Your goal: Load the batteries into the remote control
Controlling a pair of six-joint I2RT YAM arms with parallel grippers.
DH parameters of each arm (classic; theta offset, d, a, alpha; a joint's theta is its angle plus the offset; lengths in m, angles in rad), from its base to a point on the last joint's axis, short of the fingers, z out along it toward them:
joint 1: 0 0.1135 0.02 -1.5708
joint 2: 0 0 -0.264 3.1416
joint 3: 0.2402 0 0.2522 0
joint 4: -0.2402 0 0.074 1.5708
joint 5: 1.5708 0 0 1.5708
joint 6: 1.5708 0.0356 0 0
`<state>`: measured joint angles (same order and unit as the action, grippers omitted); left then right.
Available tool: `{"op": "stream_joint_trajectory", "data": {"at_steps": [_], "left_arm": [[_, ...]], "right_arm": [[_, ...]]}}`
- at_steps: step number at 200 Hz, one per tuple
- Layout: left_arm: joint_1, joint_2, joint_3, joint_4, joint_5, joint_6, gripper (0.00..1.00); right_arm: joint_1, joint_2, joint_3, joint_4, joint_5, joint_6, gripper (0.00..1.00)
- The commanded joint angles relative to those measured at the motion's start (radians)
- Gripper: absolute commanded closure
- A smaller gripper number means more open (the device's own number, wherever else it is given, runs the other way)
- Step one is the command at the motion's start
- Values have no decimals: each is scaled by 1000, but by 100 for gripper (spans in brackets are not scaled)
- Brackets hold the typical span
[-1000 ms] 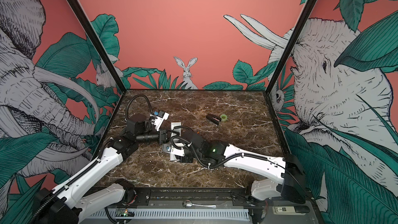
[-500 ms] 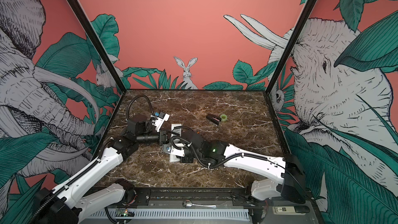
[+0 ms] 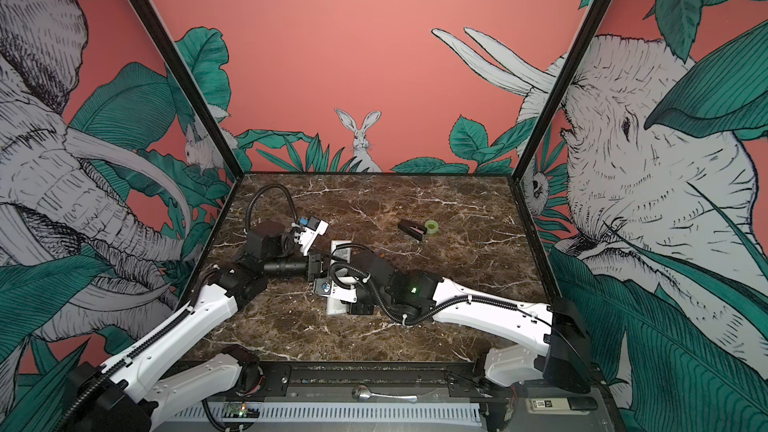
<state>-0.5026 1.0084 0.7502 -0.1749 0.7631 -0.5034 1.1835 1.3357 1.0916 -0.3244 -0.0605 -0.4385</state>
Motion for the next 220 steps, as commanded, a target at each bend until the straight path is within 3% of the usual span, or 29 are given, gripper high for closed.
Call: {"op": "stream_joint_trajectory", "data": {"at_steps": [1,220], "left_arm": [[7,-6,14,104,-31,12,100],[7,4,20,105,-15,8,100]], "right_arm": [[18,-11,7,-56,-113,-5,80],[18,-22,-2,-28,-72,-2,81]]}}
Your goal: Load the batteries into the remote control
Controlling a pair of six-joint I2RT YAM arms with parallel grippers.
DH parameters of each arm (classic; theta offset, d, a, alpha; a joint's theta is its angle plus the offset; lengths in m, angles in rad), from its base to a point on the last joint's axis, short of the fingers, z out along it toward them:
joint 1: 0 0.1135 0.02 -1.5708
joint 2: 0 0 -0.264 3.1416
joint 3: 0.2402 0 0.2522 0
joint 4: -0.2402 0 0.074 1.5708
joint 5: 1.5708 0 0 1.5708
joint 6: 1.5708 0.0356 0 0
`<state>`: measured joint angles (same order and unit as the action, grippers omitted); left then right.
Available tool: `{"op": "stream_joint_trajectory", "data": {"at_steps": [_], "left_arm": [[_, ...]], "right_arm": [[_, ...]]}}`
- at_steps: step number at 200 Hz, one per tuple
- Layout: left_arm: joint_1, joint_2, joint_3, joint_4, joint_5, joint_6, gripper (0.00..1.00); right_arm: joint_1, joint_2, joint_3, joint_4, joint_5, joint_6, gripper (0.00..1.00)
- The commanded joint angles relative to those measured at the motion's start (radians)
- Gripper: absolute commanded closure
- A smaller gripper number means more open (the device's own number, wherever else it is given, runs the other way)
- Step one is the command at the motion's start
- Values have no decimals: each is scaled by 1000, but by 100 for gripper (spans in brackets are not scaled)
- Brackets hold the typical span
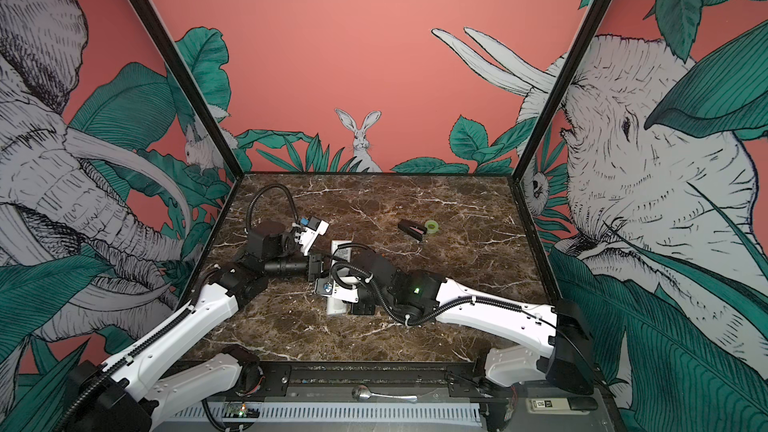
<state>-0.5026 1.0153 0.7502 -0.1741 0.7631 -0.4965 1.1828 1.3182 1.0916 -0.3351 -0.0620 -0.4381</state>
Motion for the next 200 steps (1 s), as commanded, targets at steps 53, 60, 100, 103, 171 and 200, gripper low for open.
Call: {"op": "stream_joint_trajectory", "data": {"at_steps": [53,60,100,103,171,200], "left_arm": [[8,-2,20,107,-15,2,100],[6,-2,19,107,-16,0,100],[7,-1,21,110,-11,1,100],[7,-1,21,110,-11,0,100],[6,-1,6,127,-12,-9,100],[5,0,0,131,-11,-10,100]], "right_arm": [[19,-12,-7,-1,-56,1,77],[18,-14,-9,2,-55,1,76],[18,-16,-12,10,-45,4,68],[19,-16,-12,12,-45,4,67],[19,-20,-21,40,-27,13,50],[19,-19,-20,50,-20,15,44]]}}
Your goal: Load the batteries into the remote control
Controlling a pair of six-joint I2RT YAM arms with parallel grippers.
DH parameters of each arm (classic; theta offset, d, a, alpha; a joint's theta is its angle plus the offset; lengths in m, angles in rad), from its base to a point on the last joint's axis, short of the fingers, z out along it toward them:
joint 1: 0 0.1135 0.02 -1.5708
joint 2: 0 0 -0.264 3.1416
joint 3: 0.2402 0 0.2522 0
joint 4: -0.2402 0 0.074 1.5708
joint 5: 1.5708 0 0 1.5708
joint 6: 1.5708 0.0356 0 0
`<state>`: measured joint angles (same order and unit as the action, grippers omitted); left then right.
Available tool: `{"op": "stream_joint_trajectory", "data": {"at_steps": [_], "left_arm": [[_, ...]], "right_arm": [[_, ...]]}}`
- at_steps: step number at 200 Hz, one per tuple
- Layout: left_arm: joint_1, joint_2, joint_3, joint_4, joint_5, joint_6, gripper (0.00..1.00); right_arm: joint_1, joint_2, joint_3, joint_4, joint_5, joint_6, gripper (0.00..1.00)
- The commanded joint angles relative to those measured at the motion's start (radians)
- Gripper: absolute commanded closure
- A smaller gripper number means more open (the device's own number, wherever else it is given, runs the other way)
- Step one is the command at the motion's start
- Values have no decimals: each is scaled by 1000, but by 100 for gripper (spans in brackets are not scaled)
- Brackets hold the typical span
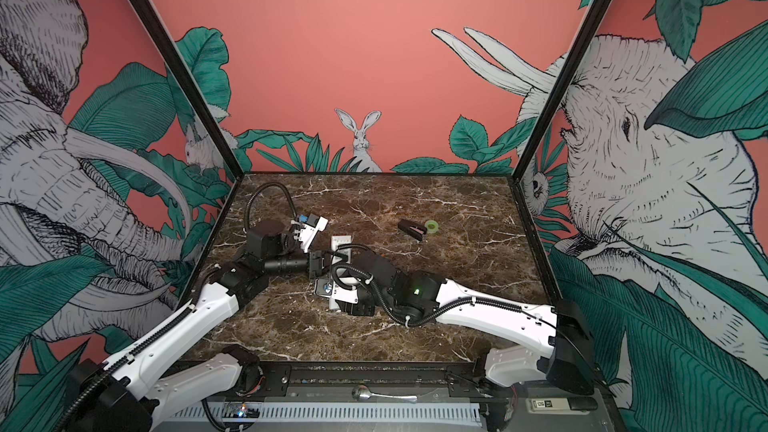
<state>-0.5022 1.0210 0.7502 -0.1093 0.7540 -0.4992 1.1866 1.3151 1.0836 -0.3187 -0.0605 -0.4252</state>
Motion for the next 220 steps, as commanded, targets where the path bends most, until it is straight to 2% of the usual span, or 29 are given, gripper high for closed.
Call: {"op": "stream_joint_trajectory", "data": {"at_steps": [1,67,95,137,147,174,197,220], "left_arm": [[4,-6,1,67,-2,-8,100],[5,-8,-18,94,-28,-39,100],[5,-12,-29,115,-68,-66,100],[6,-19,-53,167,-145,-121,100],[6,-24,-68,197,-196,-144,100],[5,-44,-106,250,-264,-186,100],[6,-55,-136,292,-305,-215,100],[5,-60,-162,335,-325,-242,100]], "right_arm": [[15,-17,-11,33,-21,3,43],[16,-50,-21,58,8,23,29],[16,-88,-13,56,64,97,27],[16,-158,-18,42,166,270,27],[16,-165,-11,31,202,319,27],[9,-150,18,6,300,502,26],[-19,-116,28,2,273,677,26],[-44,-95,-12,84,193,798,26]]}}
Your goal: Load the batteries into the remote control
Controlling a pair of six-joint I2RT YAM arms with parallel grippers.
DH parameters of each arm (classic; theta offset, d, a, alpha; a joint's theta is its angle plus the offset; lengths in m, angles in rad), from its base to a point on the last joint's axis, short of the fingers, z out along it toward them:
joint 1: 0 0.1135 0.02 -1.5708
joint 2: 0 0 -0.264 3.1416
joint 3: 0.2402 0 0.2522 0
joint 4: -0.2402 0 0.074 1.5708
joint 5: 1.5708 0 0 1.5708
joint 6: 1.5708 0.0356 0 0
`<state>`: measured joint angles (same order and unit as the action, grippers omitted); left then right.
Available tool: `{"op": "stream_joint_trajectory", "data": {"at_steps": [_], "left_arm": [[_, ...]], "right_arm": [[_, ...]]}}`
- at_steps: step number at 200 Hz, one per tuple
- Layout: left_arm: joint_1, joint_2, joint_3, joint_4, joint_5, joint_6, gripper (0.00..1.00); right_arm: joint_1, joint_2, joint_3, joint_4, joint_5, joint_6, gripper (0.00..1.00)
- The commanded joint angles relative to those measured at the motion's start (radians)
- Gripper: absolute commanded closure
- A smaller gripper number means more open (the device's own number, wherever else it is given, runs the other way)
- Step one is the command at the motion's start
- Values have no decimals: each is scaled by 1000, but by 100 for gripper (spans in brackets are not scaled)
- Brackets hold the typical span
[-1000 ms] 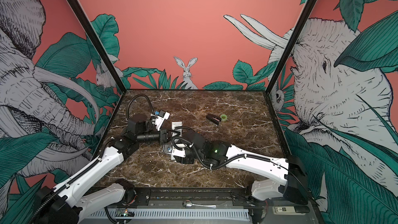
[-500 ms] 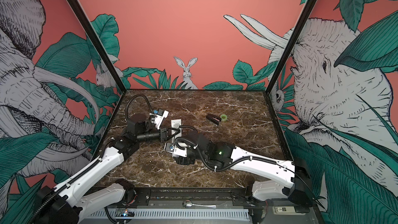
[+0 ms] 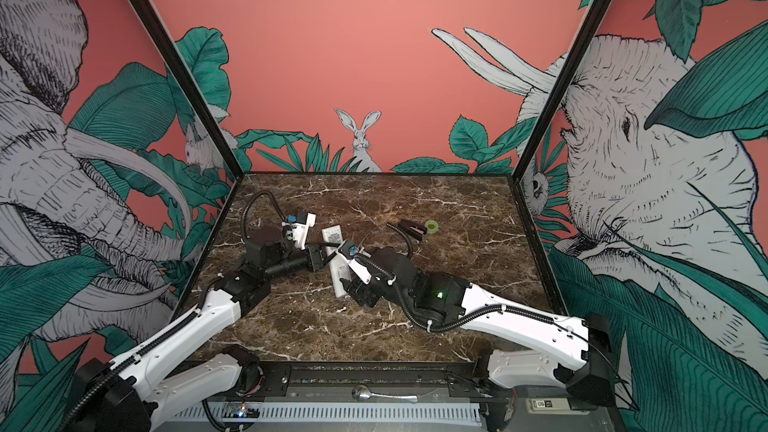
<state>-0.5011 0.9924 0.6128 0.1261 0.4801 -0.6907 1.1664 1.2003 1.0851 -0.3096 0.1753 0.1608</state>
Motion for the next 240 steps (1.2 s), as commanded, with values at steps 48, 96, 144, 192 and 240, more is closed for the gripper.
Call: {"op": "stream_joint_trajectory", "data": {"at_steps": [48,96,144,192,240], "left_arm": [[1,-44,-28,84,-85,-37,100],[-20,-29,-34,83,-101,-24,100],[-38,-8,-35,94,-113,-19,100],[-52,7,-35,106,-118,-19,100],[-59,8,-37,107,-120,-18,100]], "right_arm": [[-55,91,-22,105,-83,299,27],[-84,152,-16,131,-103,330,29],[-103,206,-6,142,-110,337,32],[-109,234,-5,158,-120,344,36],[-111,247,-4,161,-127,348,42]]}}
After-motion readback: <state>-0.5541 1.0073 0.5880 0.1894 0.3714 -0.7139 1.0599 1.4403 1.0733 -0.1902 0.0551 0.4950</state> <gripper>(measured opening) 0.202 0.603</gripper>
